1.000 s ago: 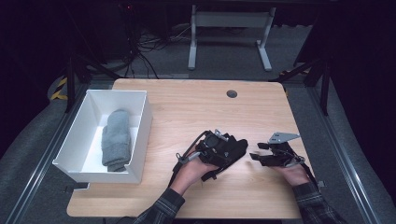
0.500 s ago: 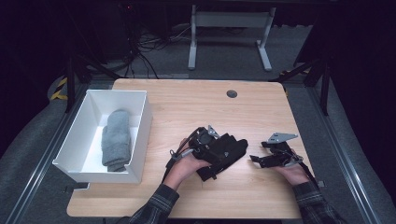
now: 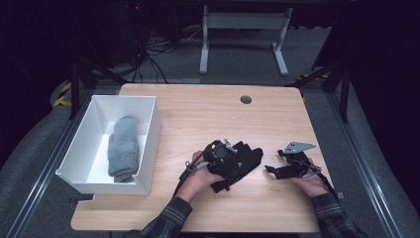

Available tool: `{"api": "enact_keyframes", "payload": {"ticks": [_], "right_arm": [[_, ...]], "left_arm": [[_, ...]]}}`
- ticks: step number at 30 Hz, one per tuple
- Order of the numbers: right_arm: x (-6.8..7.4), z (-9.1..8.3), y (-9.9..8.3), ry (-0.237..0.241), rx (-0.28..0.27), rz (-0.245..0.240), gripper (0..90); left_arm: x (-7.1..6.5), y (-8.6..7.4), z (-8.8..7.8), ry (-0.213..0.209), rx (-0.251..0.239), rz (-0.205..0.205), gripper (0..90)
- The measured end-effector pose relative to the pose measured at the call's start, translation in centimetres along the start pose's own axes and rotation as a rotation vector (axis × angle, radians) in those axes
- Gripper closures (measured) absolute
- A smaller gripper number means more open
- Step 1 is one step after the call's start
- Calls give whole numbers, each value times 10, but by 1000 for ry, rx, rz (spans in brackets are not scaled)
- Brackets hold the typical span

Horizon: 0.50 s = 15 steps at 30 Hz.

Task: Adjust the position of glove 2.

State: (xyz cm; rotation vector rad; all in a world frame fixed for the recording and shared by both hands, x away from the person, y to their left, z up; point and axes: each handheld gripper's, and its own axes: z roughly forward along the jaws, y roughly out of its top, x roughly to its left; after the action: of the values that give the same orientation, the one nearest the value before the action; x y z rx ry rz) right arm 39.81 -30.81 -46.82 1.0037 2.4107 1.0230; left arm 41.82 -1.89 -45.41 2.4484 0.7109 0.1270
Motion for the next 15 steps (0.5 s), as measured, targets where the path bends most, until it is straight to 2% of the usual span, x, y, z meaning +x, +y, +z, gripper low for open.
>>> {"api": "enact_keyframes", "payload": {"ticks": [2, 5, 7, 14, 15], "right_arm": [[0, 0, 0, 0, -1, 0, 150], [0, 0, 0, -1, -1, 1, 150], [0, 0, 0, -1, -1, 1, 151], [0, 0, 0, -3, -3, 4, 152], [0, 0, -1, -3, -5, 4, 152]], "left_arm": [[2, -1, 0, -25, -2, -10, 108], [1, -2, 0, -33, -9, -9, 141], [0, -1, -2, -30, -1, 10, 180], [-2, -1, -7, -64, -2, 25, 454], [-2, -1, -7, -75, -4, 15, 506]]}}
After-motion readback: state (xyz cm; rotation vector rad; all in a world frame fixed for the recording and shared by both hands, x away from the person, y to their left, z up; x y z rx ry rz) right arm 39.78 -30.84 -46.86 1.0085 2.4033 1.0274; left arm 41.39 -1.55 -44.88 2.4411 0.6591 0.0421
